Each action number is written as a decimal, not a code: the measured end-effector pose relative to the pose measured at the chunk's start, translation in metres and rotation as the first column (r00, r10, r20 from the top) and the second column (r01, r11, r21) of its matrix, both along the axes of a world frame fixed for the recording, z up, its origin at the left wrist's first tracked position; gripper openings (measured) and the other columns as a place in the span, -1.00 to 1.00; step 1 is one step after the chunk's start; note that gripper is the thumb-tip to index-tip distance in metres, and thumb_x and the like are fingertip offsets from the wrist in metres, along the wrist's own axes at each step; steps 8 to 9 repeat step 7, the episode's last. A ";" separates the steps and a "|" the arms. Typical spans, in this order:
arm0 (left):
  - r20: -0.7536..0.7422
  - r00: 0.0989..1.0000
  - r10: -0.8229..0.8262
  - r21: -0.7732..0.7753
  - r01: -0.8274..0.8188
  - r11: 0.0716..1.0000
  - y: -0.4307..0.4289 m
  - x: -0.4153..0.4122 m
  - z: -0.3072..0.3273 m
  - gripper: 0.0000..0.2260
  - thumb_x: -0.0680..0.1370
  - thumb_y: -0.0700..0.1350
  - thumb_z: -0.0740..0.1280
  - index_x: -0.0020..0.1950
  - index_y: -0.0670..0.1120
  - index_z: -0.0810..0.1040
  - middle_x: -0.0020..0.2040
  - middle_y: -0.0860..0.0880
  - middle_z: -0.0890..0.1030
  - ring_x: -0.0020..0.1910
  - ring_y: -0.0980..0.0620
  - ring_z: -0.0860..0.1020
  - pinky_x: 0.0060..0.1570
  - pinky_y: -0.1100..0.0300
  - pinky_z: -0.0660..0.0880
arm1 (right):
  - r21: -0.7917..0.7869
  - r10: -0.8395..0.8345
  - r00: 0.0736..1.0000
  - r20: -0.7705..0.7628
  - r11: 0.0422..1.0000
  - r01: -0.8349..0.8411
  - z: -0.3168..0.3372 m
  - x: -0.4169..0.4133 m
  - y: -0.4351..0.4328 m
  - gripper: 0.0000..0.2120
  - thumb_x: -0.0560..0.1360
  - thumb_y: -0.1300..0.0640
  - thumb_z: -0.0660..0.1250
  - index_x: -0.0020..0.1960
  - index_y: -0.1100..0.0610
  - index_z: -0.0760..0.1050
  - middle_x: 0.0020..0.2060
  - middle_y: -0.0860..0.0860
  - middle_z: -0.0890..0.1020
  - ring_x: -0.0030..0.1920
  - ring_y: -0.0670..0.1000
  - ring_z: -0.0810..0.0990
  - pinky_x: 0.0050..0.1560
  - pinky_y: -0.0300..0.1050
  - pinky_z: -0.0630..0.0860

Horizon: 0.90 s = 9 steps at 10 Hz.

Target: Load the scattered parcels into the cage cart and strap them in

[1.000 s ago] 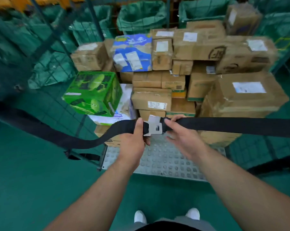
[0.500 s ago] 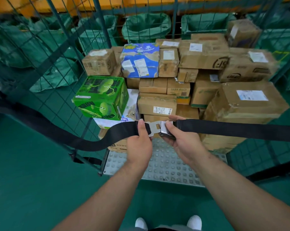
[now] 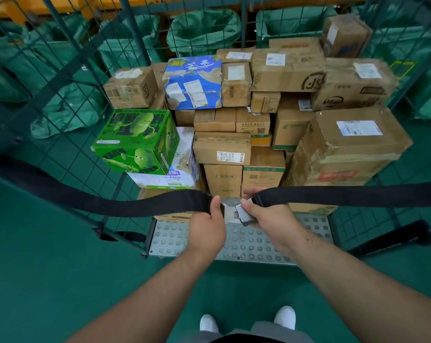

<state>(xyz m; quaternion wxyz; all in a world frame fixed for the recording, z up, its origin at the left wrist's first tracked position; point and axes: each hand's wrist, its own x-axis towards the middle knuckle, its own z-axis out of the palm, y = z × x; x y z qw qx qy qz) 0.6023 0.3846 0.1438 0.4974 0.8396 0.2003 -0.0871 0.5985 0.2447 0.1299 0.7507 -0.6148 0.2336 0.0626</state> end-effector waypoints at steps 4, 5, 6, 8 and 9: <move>-0.072 0.997 0.007 0.037 -0.005 0.999 -0.038 -0.016 -0.022 -0.37 0.70 0.18 0.11 -0.42 -0.21 0.42 -0.46 -0.07 0.50 -0.45 0.00 0.48 -0.46 0.16 0.29 | 0.130 -0.073 0.992 -0.104 0.988 0.086 -0.036 -0.026 0.004 -0.93 0.63 0.14 0.38 0.10 0.03 0.59 0.01 0.03 0.69 0.10 0.02 0.67 0.23 0.13 0.62; -0.184 0.982 -0.045 -0.070 0.032 0.997 -0.032 -0.014 -0.052 -0.50 0.66 0.20 0.21 -0.18 -0.22 0.51 -0.27 -0.09 0.59 -0.21 -0.10 0.59 -0.25 0.14 0.41 | 0.269 0.084 0.952 -0.296 0.963 -0.002 -0.054 -0.037 -0.004 -0.88 0.65 0.03 0.34 -0.03 0.03 0.58 -0.07 -0.03 0.67 0.06 -0.02 0.65 0.23 0.12 0.60; -0.505 0.851 -0.141 -0.213 0.035 0.976 -0.016 -0.034 -0.098 -0.58 0.61 0.18 0.28 0.03 -0.20 0.55 -0.22 -0.13 0.60 -0.29 -0.08 0.55 -0.32 0.16 0.33 | 0.185 0.125 0.841 -0.527 0.982 -0.031 -0.079 -0.065 -0.015 -0.76 0.63 -0.11 0.30 0.13 0.04 0.55 0.21 -0.02 0.64 0.16 0.03 0.62 0.16 0.09 0.58; -0.646 0.752 -0.127 -0.288 -0.086 0.954 0.001 -0.059 -0.115 -0.59 0.64 0.19 0.29 0.11 -0.17 0.61 -0.22 -0.06 0.53 -0.36 0.02 0.46 -0.38 0.22 0.30 | 0.048 0.110 0.787 -0.607 0.994 -0.102 -0.091 -0.098 -0.024 -0.57 0.59 -0.29 0.27 0.34 -0.08 0.34 0.30 -0.02 0.50 0.25 0.07 0.56 0.25 0.06 0.48; -0.646 0.752 -0.127 -0.288 -0.086 0.954 0.001 -0.059 -0.115 -0.59 0.64 0.19 0.29 0.11 -0.17 0.61 -0.22 -0.06 0.53 -0.36 0.02 0.46 -0.38 0.22 0.30 | 0.048 0.110 0.787 -0.607 0.994 -0.102 -0.091 -0.098 -0.024 -0.57 0.59 -0.29 0.27 0.34 -0.08 0.34 0.30 -0.02 0.50 0.25 0.07 0.56 0.25 0.06 0.48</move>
